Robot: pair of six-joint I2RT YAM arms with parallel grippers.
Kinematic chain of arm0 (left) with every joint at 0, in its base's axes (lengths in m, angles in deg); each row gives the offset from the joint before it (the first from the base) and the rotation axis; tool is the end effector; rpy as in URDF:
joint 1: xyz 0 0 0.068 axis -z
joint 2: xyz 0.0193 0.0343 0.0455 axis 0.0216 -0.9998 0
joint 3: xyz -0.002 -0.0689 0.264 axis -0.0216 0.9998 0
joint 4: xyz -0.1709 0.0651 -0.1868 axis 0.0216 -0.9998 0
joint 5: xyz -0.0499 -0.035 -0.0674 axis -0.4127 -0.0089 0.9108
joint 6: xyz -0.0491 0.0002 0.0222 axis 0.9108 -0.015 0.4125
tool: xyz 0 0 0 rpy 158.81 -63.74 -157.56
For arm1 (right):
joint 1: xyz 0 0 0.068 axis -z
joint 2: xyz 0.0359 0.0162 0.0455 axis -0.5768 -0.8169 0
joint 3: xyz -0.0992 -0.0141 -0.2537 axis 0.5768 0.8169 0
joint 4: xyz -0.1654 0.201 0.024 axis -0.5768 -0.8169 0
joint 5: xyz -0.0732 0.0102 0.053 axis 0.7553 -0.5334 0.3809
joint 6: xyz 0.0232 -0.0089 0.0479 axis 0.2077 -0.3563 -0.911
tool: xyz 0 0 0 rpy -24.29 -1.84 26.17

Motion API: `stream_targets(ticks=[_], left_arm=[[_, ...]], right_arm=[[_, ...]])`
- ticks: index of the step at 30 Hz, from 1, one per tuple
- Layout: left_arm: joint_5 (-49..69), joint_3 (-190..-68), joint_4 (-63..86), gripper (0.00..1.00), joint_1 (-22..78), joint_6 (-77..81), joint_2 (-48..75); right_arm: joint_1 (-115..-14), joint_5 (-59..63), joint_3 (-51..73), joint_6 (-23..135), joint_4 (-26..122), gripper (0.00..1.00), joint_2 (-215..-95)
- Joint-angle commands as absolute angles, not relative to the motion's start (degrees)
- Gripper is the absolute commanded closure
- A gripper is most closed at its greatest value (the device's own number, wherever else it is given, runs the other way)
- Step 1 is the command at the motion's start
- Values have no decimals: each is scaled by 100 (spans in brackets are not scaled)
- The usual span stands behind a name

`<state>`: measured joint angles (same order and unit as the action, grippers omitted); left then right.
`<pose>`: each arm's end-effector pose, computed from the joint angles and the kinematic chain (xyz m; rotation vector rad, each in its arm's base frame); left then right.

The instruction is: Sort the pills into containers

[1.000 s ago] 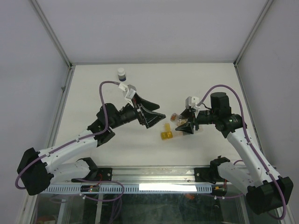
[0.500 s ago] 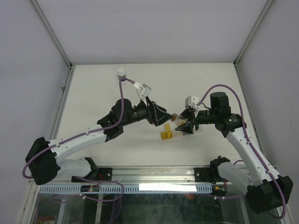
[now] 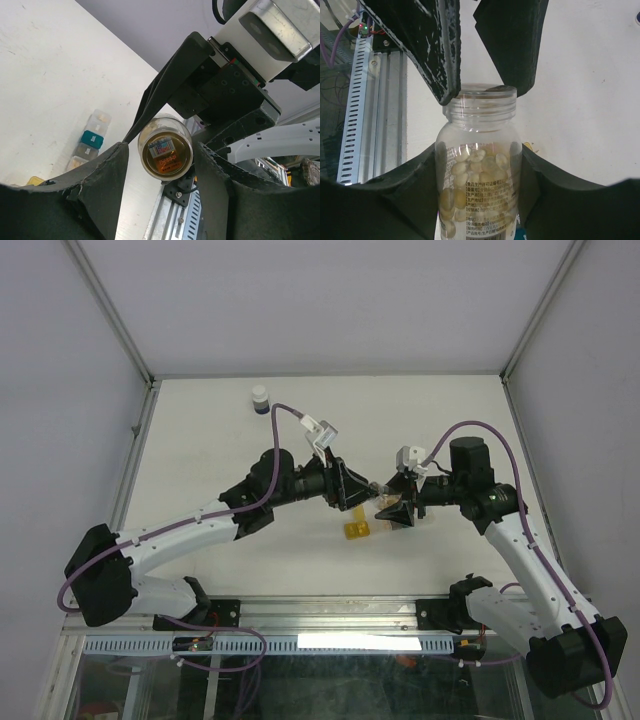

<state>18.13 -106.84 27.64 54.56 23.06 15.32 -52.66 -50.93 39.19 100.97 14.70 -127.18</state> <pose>0.1729 -0.2488 0.3122 0.5694 1.7706 -1.3242 0.1646 0.0844 0.3029 -1.3740 1.4600 0.9512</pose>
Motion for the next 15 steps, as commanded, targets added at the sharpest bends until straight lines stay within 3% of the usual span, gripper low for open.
stream_targets(ticks=[1,6,11,15], left_arm=[[2085,-10954,2968,47,5549,2348,1485],[2368,-11011,2959,54,5556,2318,1402],[2721,-11081,2884,73,5555,2135,1315],[3466,-11215,2870,81,5555,1692,1142]], right_arm=[[-5237,-5166,3735,10094,1724,100,-12688],[-5237,-5174,3738,10094,1719,100,-12679],[-5238,-5166,3740,10098,1719,100,-12679],[-5237,-5166,3739,10094,1725,100,-12672]])
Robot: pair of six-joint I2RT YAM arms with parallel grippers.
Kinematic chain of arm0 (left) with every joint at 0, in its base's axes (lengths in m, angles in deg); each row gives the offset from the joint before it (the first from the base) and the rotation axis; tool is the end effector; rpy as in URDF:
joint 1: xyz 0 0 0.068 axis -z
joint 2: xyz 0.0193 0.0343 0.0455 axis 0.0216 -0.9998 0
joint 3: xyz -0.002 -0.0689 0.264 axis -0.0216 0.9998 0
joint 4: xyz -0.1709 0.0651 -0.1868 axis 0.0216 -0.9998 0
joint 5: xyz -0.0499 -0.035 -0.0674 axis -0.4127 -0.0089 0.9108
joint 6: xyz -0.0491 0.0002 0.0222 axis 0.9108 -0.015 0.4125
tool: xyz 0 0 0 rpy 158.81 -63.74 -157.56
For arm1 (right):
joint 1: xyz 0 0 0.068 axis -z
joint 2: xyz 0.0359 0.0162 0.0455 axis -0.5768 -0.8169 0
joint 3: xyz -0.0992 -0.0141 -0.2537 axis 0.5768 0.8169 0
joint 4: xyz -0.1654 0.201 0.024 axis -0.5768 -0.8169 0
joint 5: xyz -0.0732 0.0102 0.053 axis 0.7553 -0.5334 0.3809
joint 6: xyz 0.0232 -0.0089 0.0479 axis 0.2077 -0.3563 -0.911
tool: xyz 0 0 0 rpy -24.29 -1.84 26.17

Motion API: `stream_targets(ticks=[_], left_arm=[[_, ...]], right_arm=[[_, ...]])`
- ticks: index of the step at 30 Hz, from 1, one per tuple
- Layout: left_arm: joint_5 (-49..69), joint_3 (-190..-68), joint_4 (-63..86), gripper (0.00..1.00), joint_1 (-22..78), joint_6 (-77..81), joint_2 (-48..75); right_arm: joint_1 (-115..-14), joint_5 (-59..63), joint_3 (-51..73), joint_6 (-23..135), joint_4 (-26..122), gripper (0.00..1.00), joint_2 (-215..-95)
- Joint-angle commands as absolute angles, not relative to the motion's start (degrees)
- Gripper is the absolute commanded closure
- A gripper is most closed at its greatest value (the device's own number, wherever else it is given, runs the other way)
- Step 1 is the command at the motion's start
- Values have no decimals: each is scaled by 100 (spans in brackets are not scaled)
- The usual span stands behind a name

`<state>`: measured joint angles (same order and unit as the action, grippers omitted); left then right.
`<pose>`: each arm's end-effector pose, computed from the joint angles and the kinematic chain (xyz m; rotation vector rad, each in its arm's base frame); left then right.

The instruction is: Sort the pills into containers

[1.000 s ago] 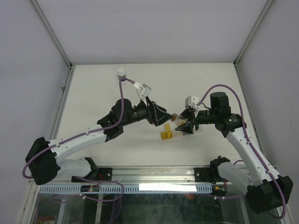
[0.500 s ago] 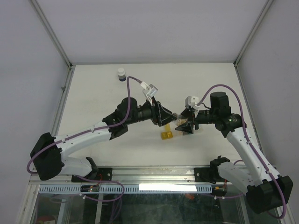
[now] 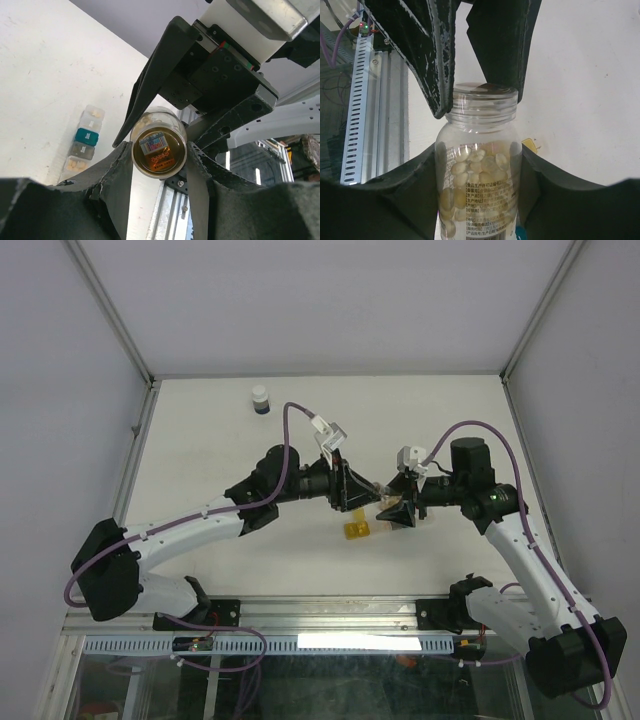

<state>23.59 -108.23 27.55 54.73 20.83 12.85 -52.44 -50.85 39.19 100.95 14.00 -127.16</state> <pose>0.1748 -0.2583 0.3084 0.6884 1.7648 -1.3669 0.1642 0.0835 0.3021 -1.3695 1.4741 0.9546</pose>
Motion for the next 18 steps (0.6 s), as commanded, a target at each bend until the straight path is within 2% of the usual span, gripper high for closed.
stream_targets(ticks=[1,4,7,15,16,18], left_arm=[[3745,-11280,2864,82,5555,1495,1064],[4345,-11450,2562,83,5551,523,843],[4456,-11719,1690,83,5546,-986,695],[5390,-12038,852,78,5351,-3792,585],[5599,-12151,740,73,5258,-3881,516],[5734,-12289,691,54,5170,-3896,423]], right_arm=[[-5237,-5165,3733,10099,1726,100,-12671],[-5237,-5160,3733,10101,1719,100,-12655],[-5228,-5156,3737,10094,1724,100,-12636],[-5211,-5184,3730,10104,1706,100,-12593],[-5209,-5182,3725,10112,1700,100,-12591],[-5202,-5182,3725,10123,1690,100,-12576]])
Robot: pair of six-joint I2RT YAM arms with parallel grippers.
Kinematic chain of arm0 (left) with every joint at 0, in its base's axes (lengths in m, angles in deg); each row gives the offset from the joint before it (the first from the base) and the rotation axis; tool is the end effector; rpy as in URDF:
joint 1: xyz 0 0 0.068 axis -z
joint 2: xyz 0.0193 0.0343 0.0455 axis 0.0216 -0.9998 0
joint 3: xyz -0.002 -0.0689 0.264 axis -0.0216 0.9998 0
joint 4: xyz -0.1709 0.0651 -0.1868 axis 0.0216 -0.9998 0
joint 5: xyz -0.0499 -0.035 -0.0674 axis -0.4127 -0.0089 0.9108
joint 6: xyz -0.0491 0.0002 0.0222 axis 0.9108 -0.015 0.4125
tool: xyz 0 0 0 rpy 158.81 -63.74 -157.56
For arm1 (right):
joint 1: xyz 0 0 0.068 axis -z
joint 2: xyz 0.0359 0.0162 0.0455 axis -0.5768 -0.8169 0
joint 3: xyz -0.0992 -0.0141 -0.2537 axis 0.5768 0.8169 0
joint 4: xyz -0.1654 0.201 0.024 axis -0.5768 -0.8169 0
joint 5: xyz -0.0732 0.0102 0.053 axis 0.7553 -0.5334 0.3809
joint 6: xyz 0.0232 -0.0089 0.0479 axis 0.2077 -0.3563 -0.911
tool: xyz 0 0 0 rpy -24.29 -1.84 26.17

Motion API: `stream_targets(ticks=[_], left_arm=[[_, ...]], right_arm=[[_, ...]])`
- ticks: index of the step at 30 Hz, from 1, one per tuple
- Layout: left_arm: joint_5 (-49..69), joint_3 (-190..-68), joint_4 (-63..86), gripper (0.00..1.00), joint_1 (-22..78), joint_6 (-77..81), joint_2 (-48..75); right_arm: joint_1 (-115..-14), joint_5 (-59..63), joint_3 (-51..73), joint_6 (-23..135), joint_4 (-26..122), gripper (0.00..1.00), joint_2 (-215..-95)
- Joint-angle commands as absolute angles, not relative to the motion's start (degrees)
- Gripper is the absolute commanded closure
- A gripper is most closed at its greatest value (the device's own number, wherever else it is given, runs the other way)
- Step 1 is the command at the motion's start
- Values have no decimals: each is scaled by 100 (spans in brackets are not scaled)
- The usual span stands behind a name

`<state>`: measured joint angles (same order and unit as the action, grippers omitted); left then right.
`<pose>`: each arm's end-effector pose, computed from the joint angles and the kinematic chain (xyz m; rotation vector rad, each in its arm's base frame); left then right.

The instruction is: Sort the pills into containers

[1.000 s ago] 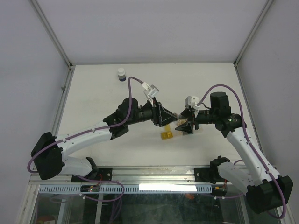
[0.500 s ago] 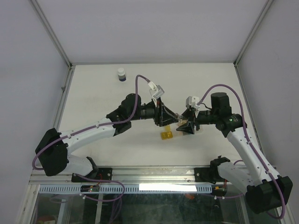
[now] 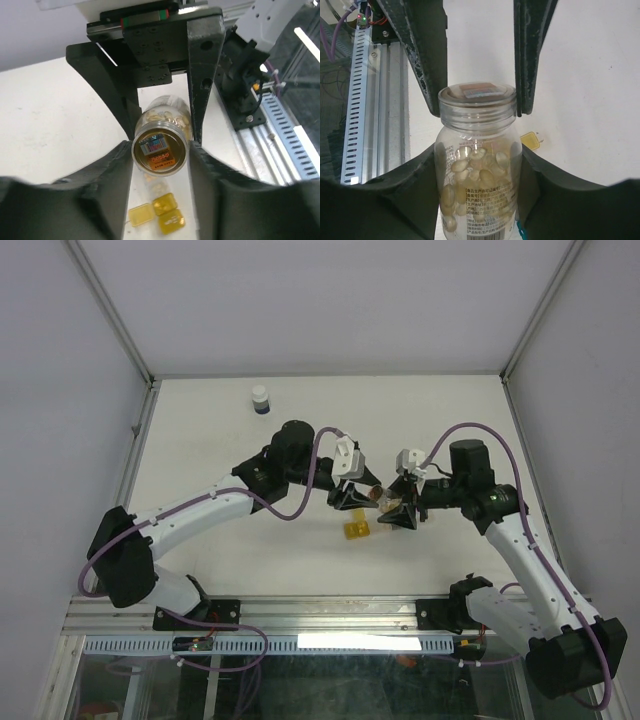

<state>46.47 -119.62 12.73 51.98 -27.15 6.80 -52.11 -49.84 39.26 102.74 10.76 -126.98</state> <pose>0.1904 -0.2725 0.3216 1.4997 1.2001 -1.1082 0.1613 0.0812 0.2979 -1.3780 1.5136 0.9461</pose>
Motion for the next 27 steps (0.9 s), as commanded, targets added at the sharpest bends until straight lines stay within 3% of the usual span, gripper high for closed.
stream_targets(ticks=[1,4,5,14,22,25,27], left_arm=[[5720,-12314,727,44,5168,-3873,404],[5408,-12110,1630,5,5164,-3064,555],[5322,-12040,1860,1,5160,-2771,648],[3854,-10950,3454,1,5103,-445,1961],[3361,-9555,5302,1,5081,1486,2858],[2958,-9561,5198,4,5081,2127,2778],[2334,-9935,4037,14,5168,2251,2685]], right_arm=[[-5205,-5190,3724,10130,1684,100,-12567],[-5202,-5192,3724,10145,1666,100,-12520],[-5202,-5205,3725,10146,1662,100,-12508],[-5206,-5239,3707,10179,1617,100,-12502],[-5185,-5274,3708,10173,1605,100,-12521],[-5186,-5306,3715,10184,1593,100,-12553],[-5190,-5307,3719,10192,1593,100,-12585]])
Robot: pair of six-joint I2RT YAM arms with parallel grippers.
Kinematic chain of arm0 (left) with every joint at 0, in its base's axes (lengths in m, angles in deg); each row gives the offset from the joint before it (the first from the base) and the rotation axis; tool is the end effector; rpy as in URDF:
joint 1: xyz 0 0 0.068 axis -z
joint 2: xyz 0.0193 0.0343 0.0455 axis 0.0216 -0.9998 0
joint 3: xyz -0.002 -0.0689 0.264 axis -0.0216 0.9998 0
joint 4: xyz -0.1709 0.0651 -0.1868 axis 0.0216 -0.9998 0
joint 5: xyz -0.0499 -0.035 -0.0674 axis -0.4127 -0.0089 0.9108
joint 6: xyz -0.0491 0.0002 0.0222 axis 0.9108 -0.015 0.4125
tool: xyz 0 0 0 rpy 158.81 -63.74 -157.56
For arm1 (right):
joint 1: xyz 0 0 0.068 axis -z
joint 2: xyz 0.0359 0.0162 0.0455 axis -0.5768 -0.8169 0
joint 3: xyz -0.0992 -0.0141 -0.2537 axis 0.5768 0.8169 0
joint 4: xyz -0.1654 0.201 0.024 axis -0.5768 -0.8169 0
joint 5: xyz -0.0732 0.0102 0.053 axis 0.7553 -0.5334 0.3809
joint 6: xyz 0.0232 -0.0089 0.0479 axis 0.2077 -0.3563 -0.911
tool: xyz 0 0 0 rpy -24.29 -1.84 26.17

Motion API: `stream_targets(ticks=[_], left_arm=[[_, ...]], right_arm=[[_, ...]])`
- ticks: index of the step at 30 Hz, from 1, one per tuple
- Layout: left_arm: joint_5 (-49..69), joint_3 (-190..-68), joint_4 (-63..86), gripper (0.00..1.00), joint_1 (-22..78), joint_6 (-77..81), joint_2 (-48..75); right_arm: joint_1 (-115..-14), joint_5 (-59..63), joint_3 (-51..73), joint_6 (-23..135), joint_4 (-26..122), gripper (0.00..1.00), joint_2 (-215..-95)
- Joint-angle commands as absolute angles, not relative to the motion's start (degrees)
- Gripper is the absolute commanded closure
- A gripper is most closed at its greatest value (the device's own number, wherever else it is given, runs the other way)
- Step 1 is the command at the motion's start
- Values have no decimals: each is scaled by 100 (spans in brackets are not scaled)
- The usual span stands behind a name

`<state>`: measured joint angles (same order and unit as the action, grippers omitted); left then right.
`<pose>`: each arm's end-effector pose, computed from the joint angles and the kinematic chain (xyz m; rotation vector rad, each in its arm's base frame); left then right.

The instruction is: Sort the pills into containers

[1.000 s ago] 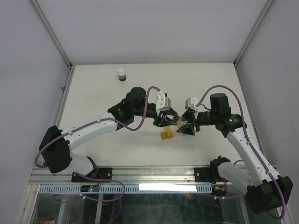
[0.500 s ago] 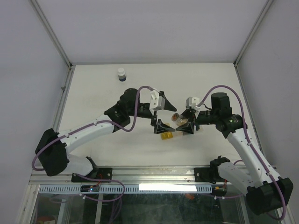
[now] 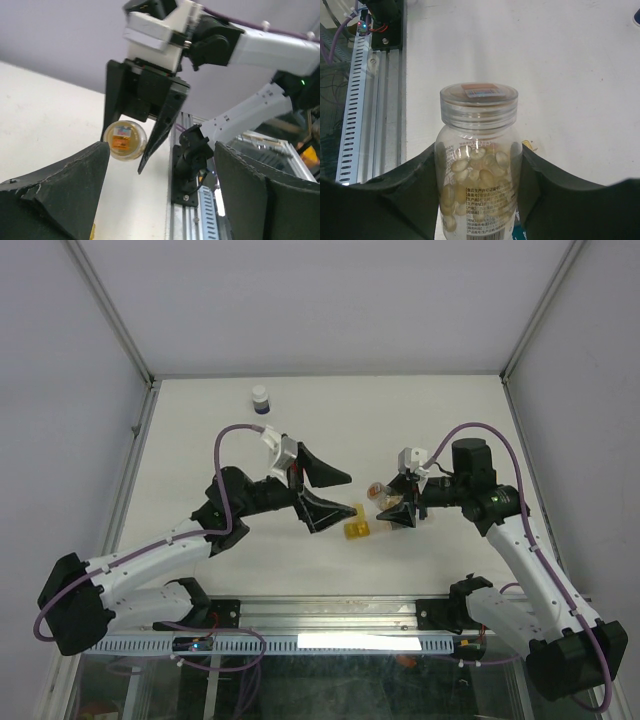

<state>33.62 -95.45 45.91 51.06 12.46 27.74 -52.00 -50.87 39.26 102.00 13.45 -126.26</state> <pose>0.1434 -0.1989 0.3303 0.8471 1.2637 -1.3899 0.1614 0.0812 0.3035 -1.3746 1.4589 0.9356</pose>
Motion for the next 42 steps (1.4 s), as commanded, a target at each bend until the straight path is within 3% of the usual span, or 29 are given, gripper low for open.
stream_targets(ticks=[1,6,11,16,26,32,42], left_arm=[[1981,-10128,3519,16,5277,2138,2644],[1172,-10452,2877,18,5529,1871,2505],[1435,-10778,2788,22,5529,1919,2065],[1749,-11131,2756,32,5597,1932,1571],[1753,-11392,2402,41,5817,1771,1378],[1869,-11503,2151,56,5858,1645,1341],[2311,-11712,1707,64,5863,1094,1108]], right_arm=[[-5185,-5311,3715,10193,1592,100,-12595],[-5158,-5316,3733,10209,1587,100,-12621],[-5162,-5311,3741,10221,1587,100,-12661],[-5159,-5311,3742,10218,1587,100,-12644],[-5165,-5333,3747,10217,1596,100,-12653],[-5158,-5320,3751,10223,1596,100,-12644],[-5158,-5324,3746,10216,1587,100,-12618]])
